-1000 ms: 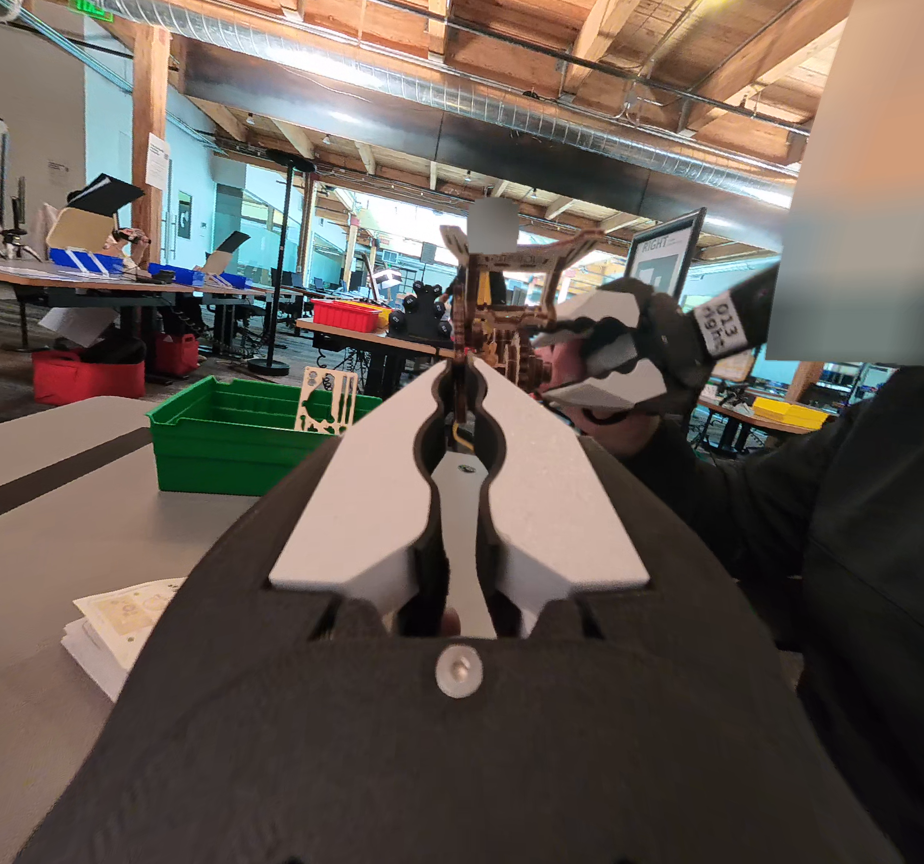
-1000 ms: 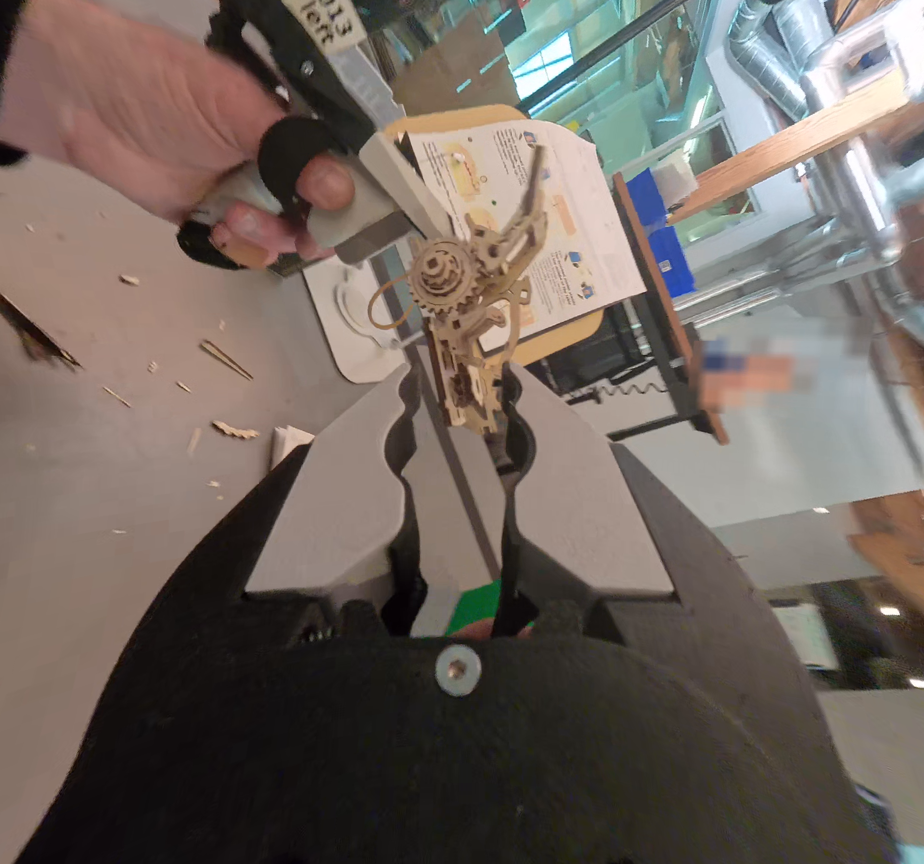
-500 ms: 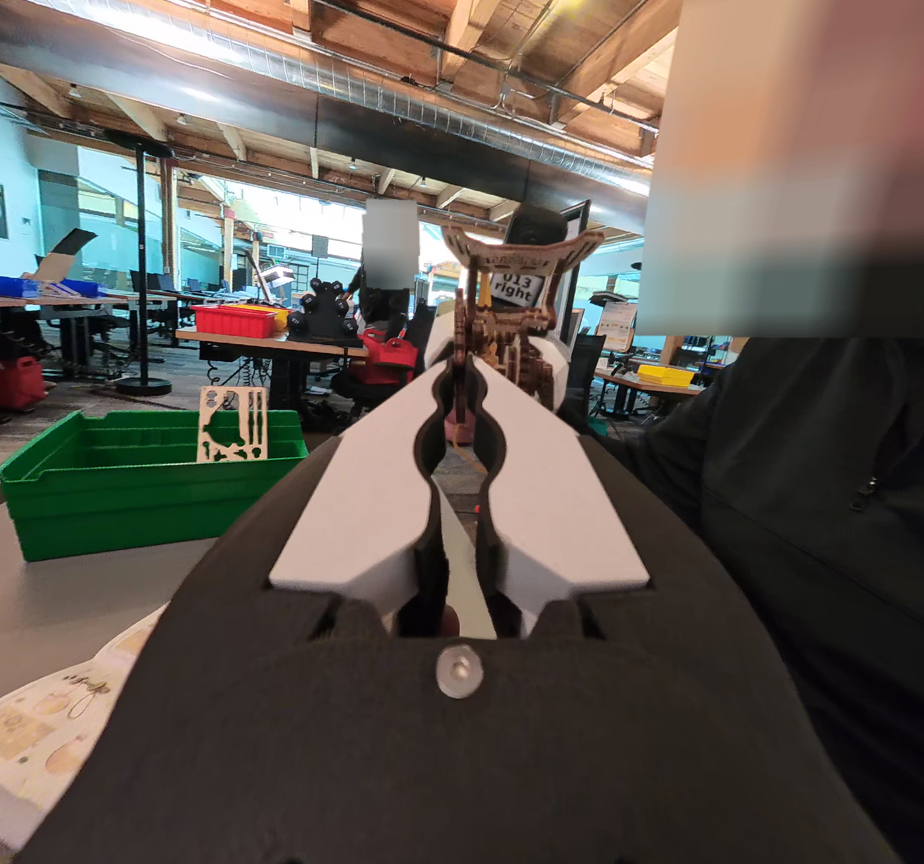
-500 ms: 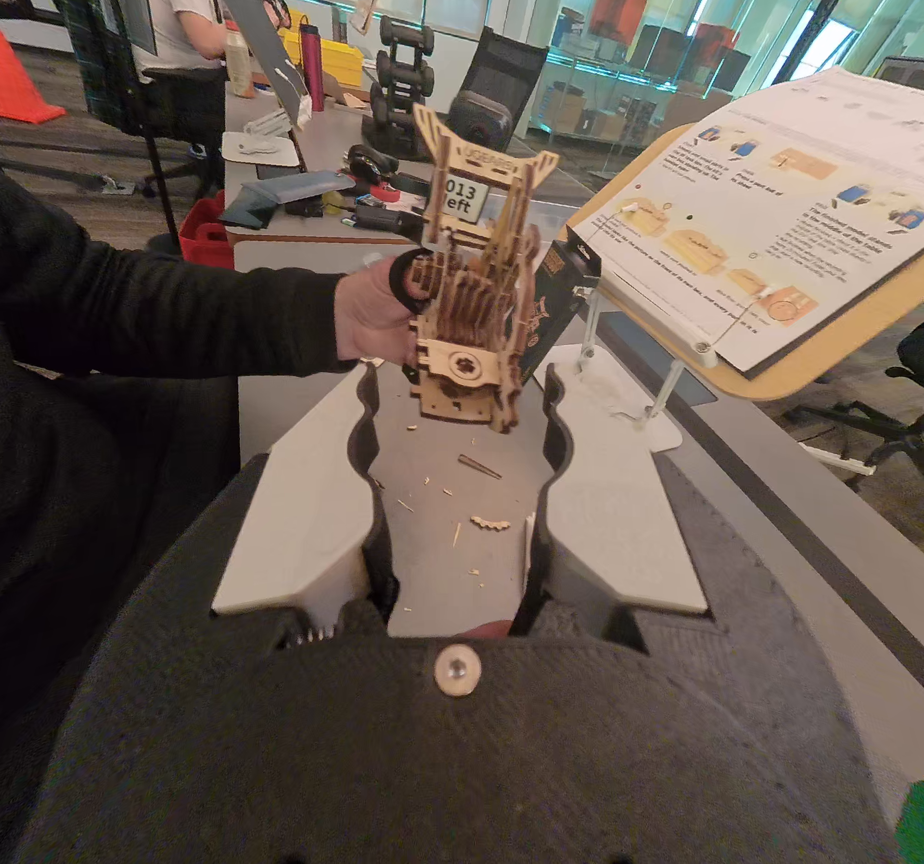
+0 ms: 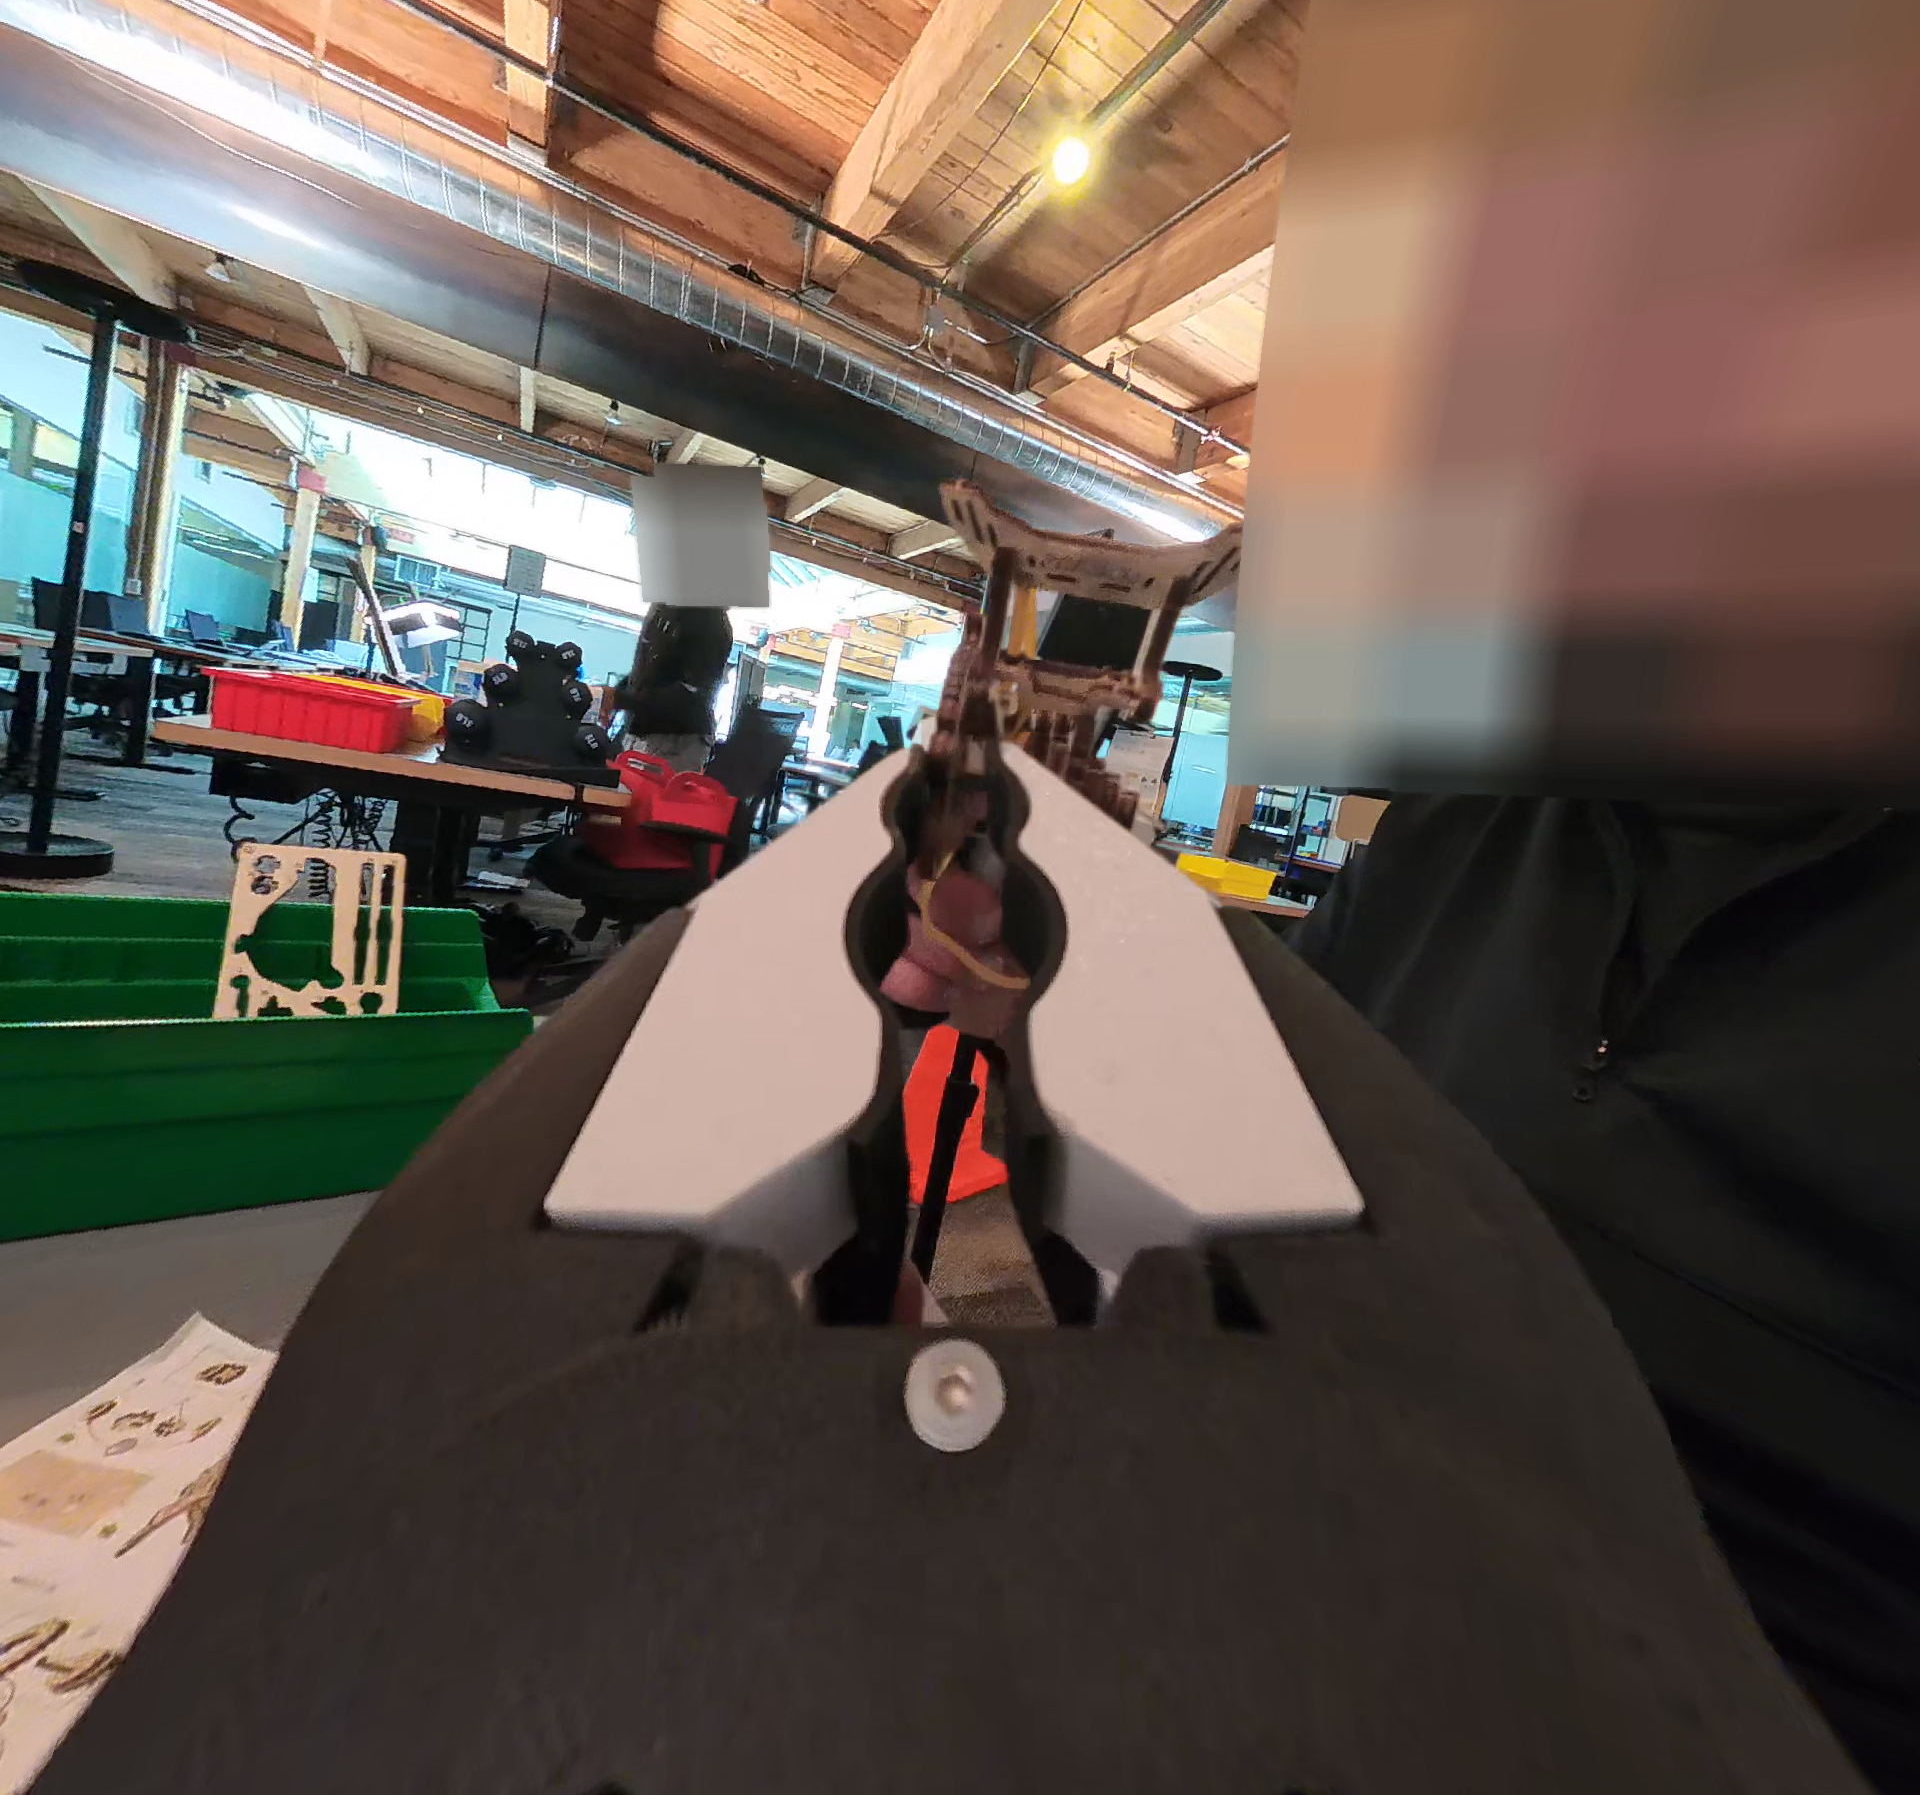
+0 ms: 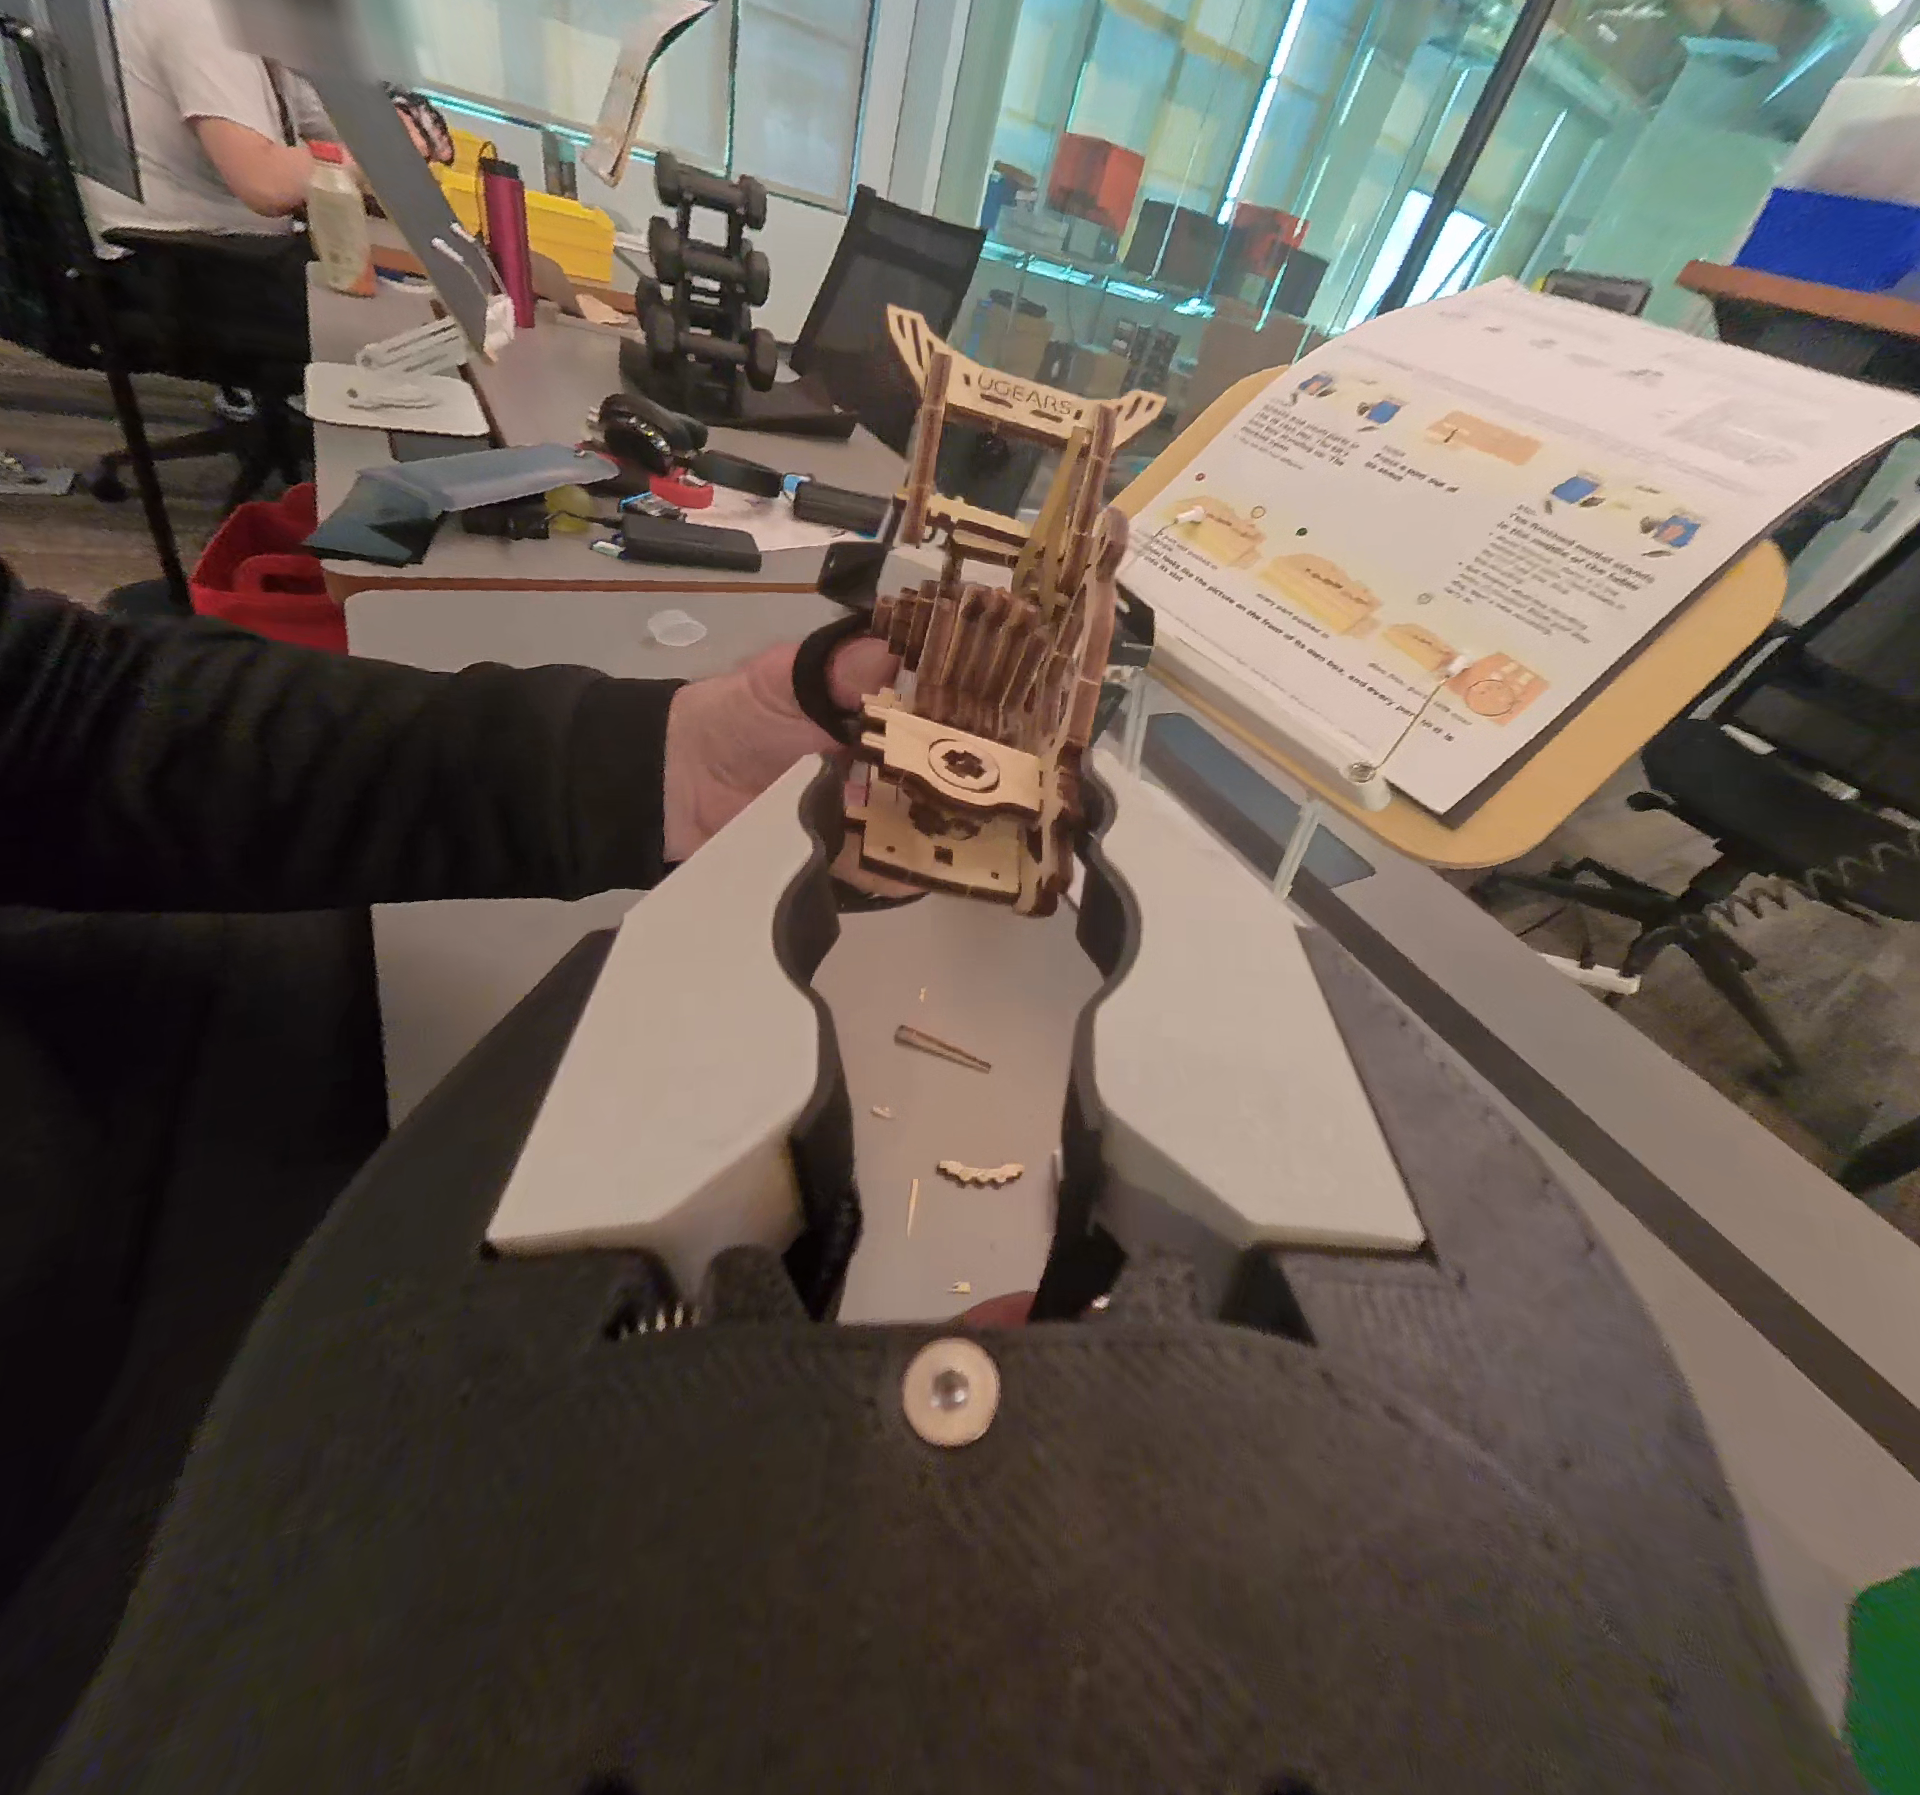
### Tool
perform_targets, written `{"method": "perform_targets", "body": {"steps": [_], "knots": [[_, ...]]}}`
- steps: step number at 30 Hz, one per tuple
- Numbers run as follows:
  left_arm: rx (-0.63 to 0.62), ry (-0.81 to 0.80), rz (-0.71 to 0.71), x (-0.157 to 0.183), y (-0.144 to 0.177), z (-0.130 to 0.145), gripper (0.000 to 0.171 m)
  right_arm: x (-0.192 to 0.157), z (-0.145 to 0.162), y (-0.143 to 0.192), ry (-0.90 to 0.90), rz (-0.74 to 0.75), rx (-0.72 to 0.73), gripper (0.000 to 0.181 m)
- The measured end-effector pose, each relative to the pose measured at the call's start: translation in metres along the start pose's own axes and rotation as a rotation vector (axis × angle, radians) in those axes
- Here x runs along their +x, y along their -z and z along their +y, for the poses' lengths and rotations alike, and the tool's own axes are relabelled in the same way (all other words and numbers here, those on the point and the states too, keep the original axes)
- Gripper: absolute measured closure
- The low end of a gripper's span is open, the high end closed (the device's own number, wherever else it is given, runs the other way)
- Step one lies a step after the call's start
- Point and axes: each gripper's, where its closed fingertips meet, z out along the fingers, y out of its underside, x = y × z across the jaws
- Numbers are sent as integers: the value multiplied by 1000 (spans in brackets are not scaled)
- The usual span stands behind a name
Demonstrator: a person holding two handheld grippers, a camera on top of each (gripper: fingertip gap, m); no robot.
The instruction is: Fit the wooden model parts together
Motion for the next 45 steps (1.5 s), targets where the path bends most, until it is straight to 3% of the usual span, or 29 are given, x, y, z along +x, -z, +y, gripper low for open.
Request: {"method": "perform_targets", "body": {"steps": [6,13,19,21,45], "knots": [[26,50,-70,-15,14,1,139,9,-1,7,-30,54,50,140],[-71,65,-105,-15,12,36,136,17,1,12,-65,97,70,141],[-93,30,-80,-10,-5,47,148,17,4,11,-88,123,57,141],[-106,30,-28,-4,-10,49,171,14,4,10,-106,110,61,141],[-133,-50,-107,6,0,25,171,19,9,18,-118,143,60,140]]}}
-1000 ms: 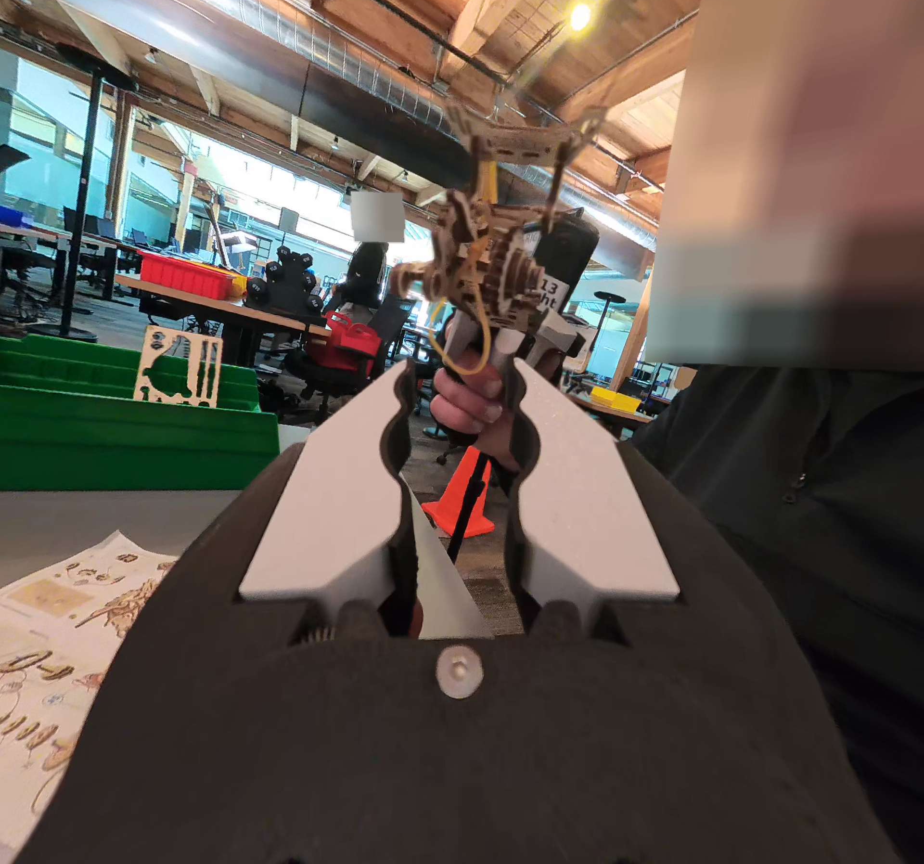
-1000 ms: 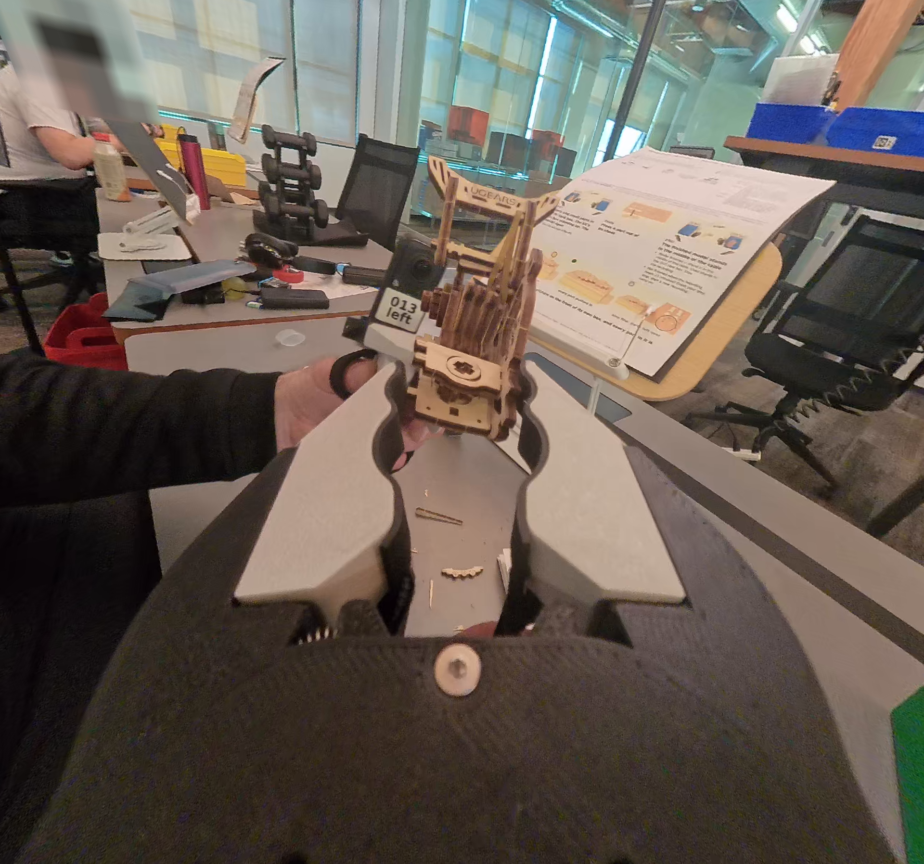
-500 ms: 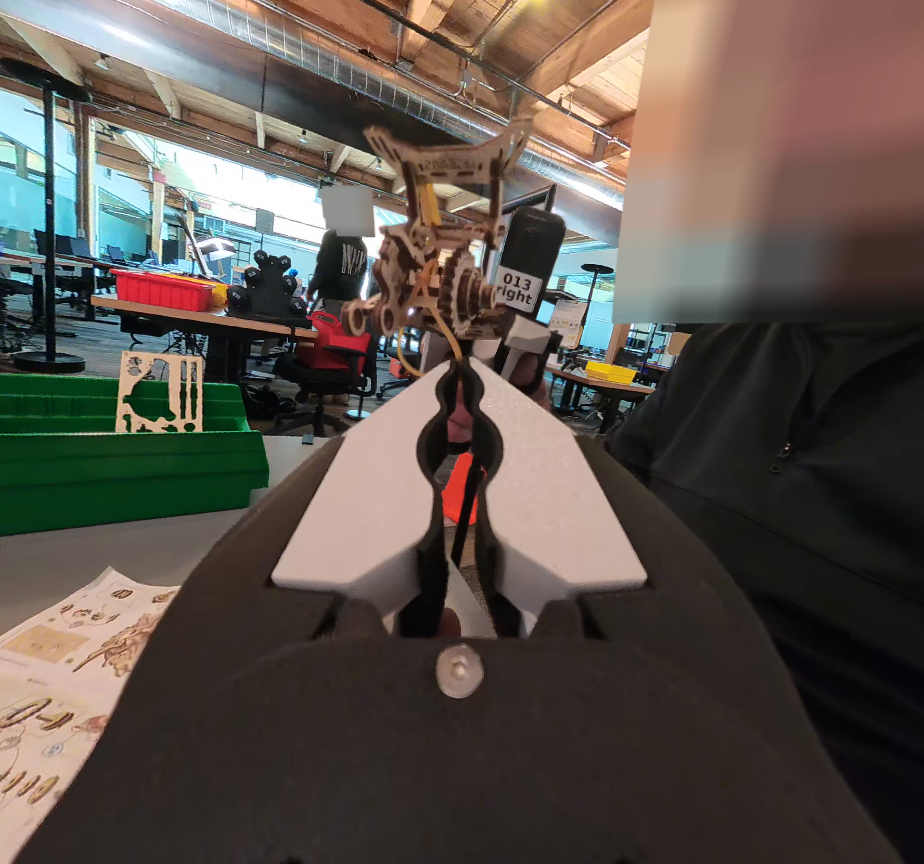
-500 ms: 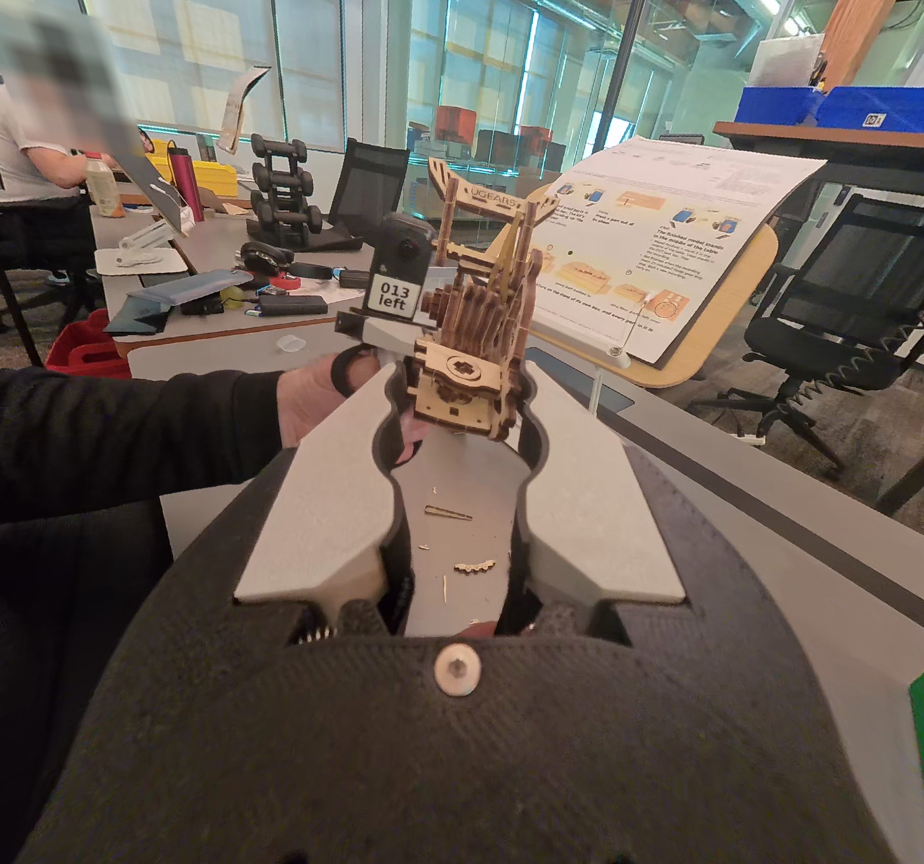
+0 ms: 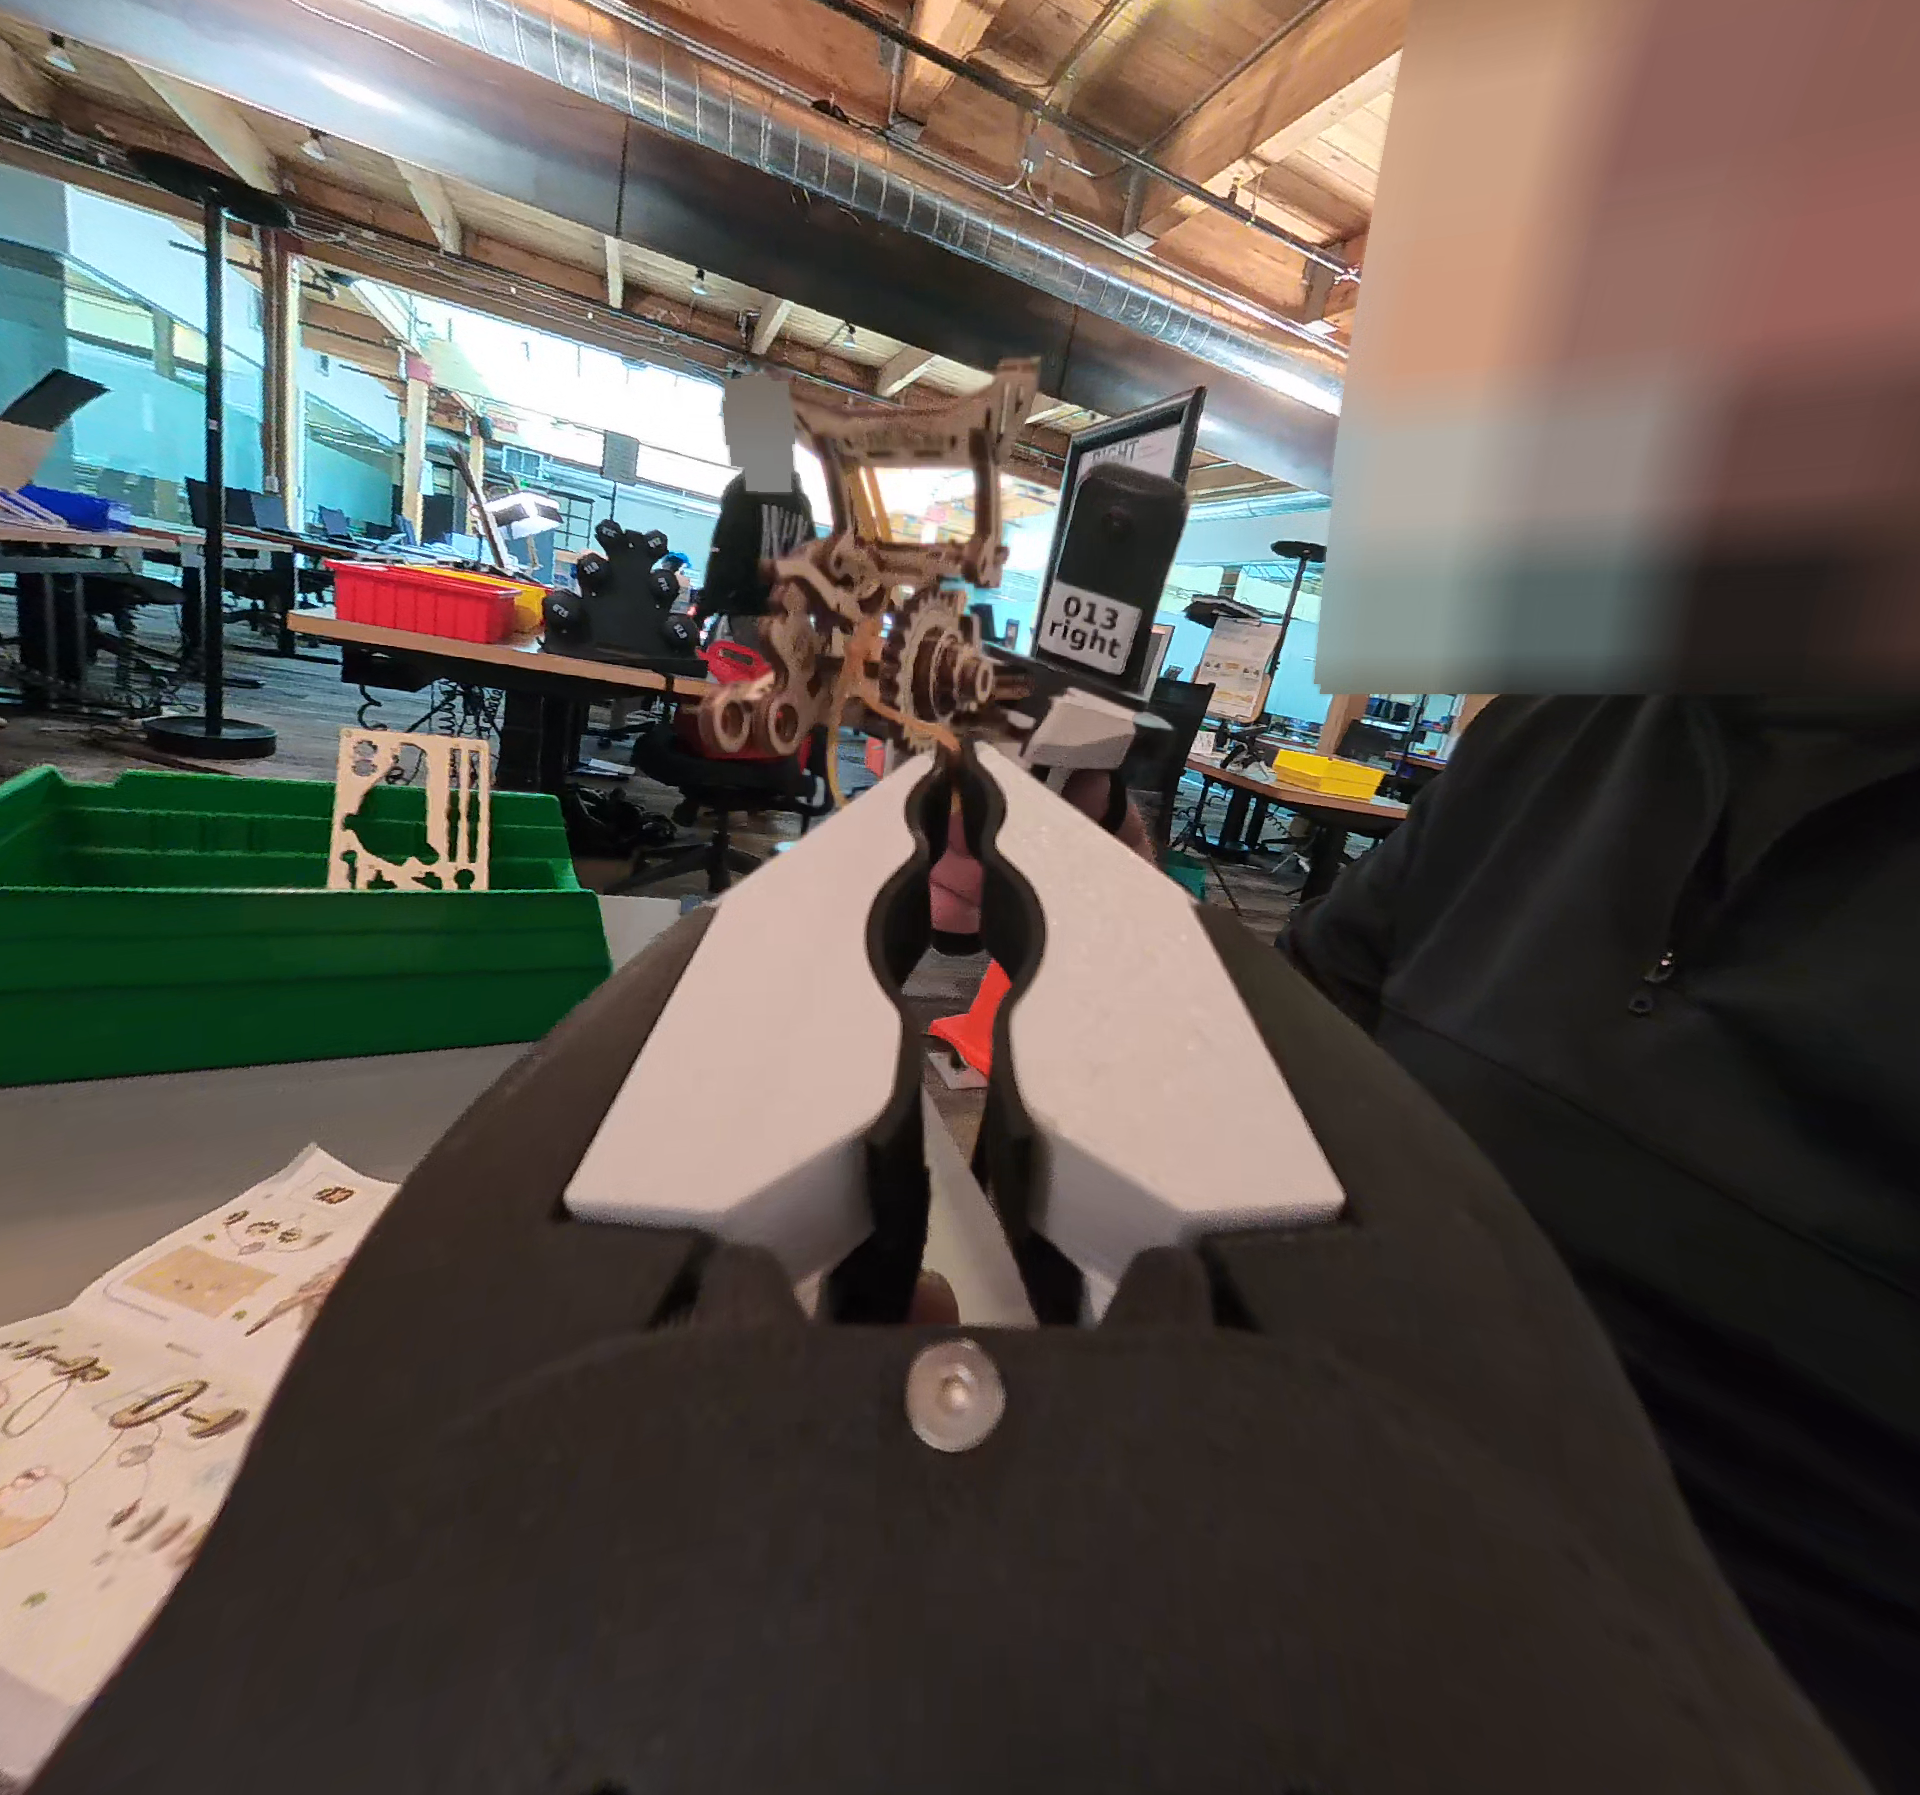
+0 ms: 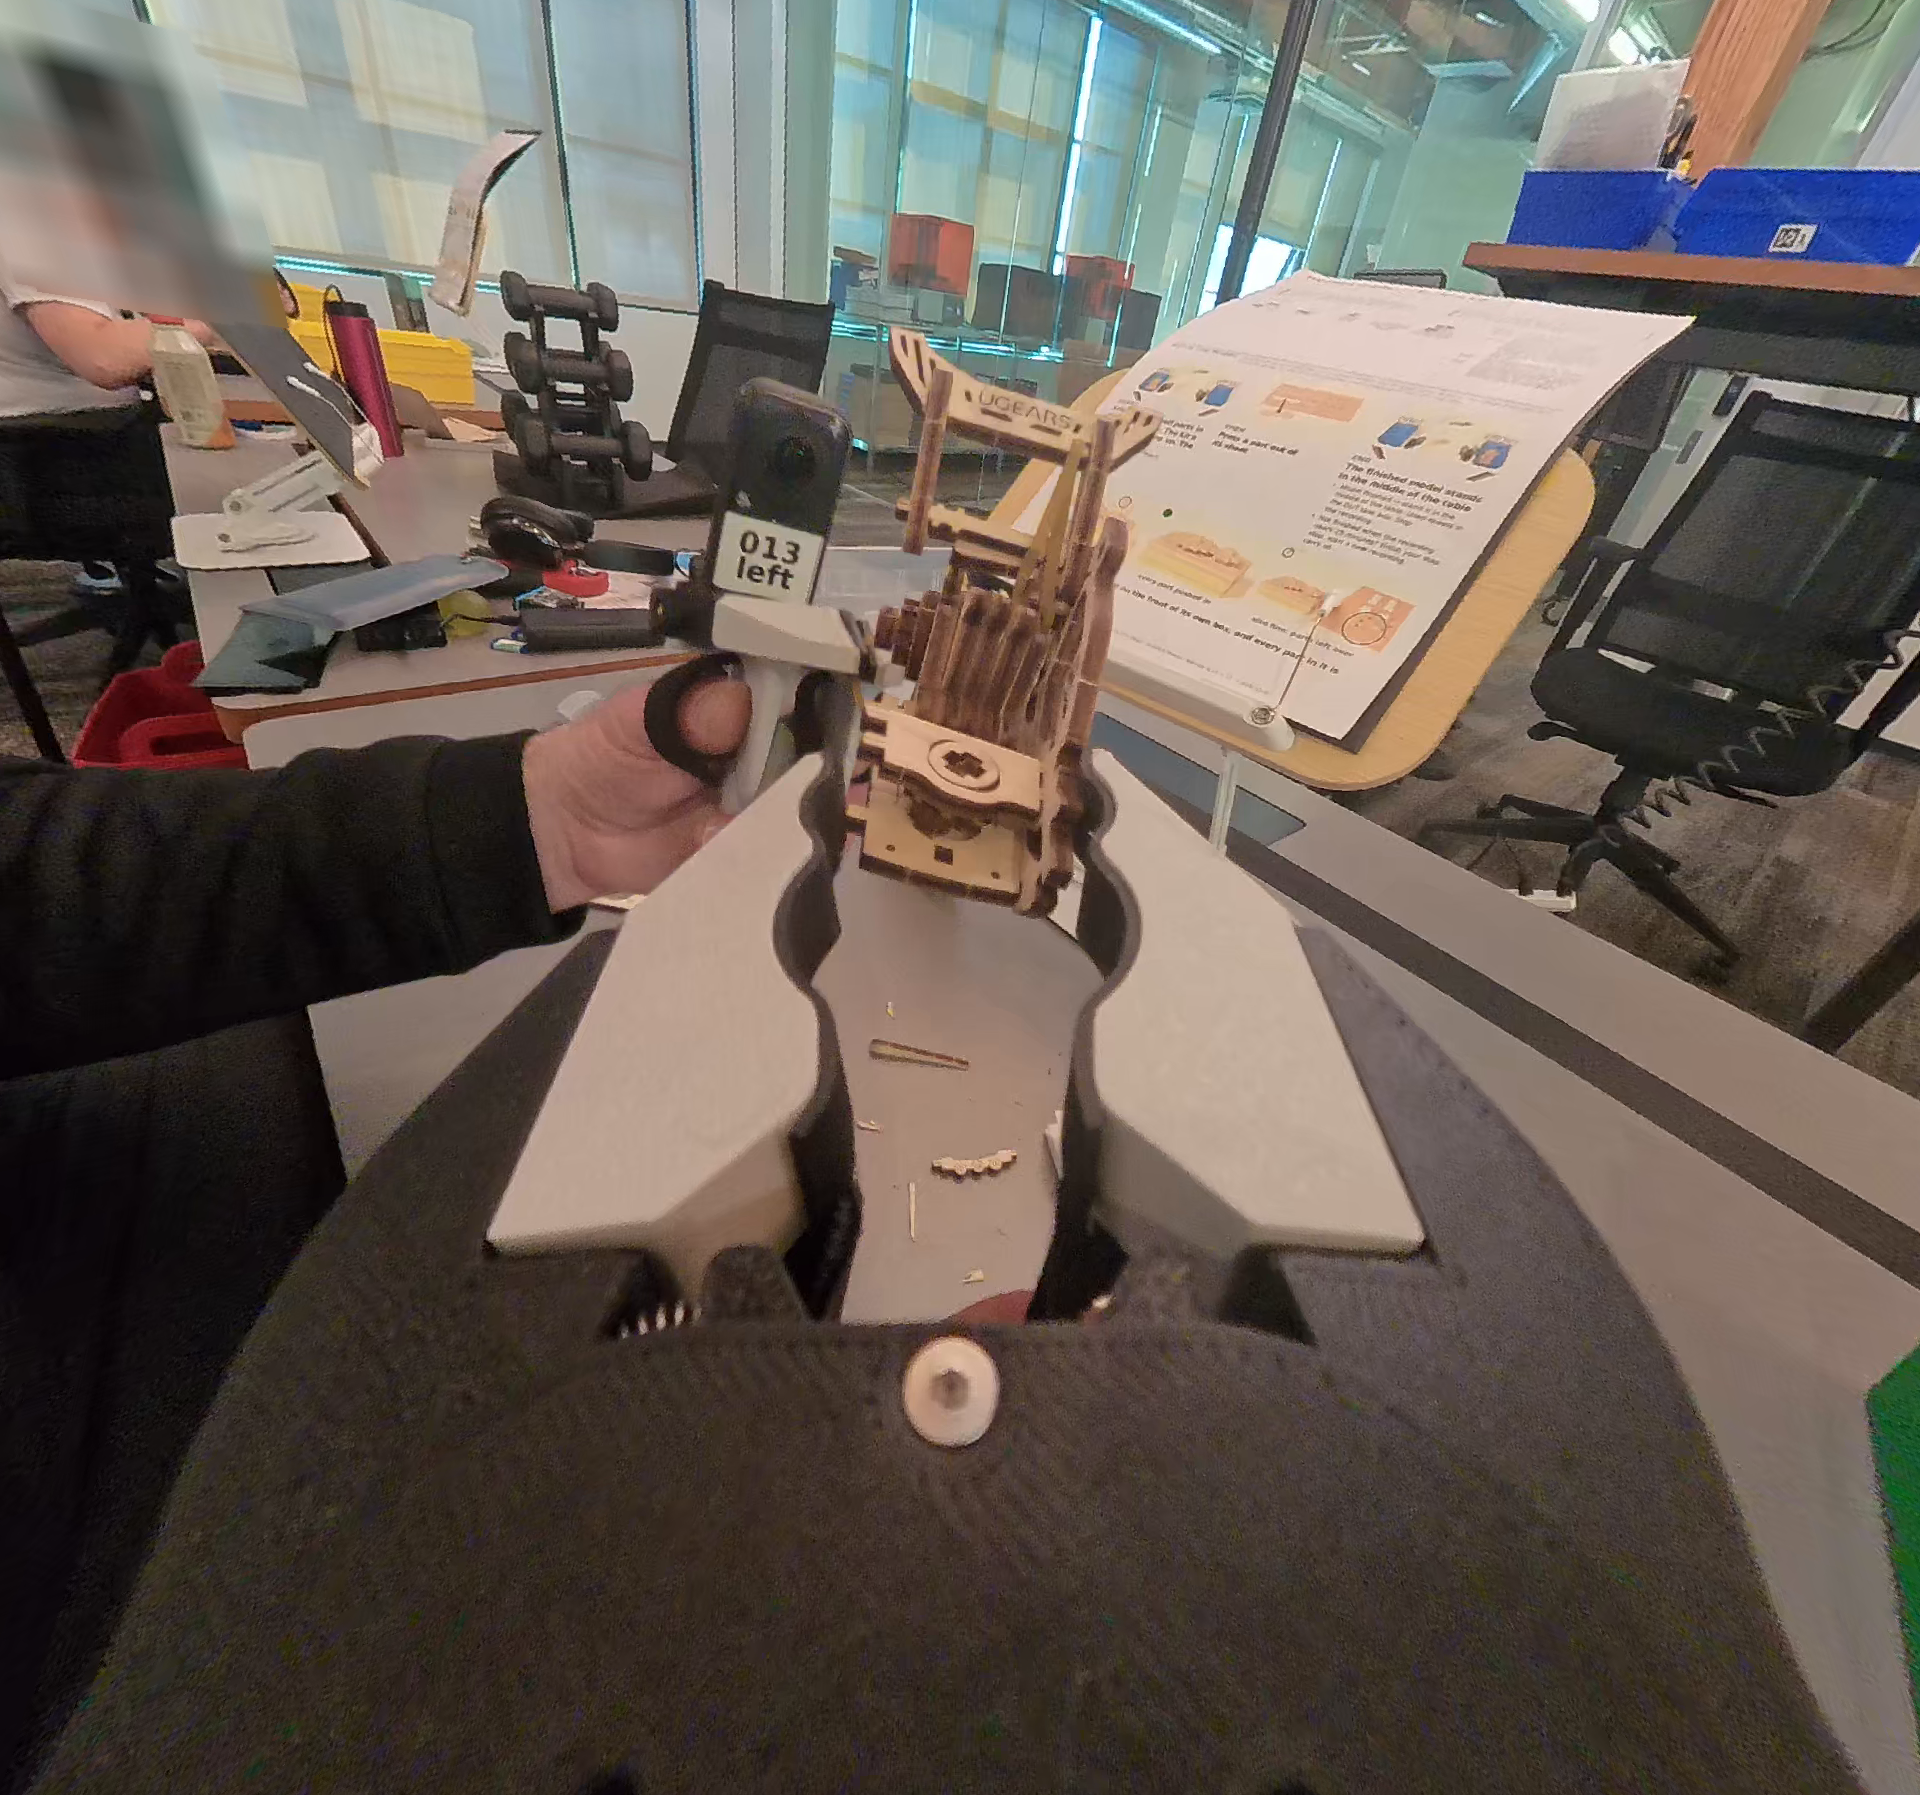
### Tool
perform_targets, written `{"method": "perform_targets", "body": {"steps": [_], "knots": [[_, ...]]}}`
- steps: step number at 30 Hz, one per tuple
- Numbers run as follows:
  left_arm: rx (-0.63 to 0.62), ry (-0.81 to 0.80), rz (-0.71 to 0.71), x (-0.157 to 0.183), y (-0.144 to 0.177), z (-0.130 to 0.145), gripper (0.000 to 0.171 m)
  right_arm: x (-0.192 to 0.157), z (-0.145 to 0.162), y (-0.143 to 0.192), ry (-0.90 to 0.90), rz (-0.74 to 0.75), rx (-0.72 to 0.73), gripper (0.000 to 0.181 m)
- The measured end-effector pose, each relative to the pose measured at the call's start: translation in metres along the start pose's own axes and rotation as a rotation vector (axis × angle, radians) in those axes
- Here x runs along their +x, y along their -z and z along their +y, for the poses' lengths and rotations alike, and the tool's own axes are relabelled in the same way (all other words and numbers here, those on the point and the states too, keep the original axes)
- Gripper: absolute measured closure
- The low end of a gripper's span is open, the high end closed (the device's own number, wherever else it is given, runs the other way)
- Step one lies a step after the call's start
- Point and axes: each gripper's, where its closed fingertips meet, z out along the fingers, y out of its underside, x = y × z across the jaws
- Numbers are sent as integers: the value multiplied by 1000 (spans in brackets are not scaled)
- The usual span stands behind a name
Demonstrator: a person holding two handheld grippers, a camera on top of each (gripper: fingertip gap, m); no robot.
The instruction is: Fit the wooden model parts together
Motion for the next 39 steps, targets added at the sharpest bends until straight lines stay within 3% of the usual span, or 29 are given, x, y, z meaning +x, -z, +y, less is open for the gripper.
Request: {"method": "perform_targets", "body": {"steps": [3,14,33,39], "knots": [[-4,-37,-53,-4,5,-9,171,1,3,-1,6,7,-12,140],[-201,-289,-274,-20,11,-16,171,0,11,-9,10,-8,-32,140],[-745,-1054,-575,-23,1,-9,171,7,23,-14,-34,16,-69,141],[-860,-1208,-603,-22,2,-1,171,8,28,-18,-28,34,-98,141]]}}
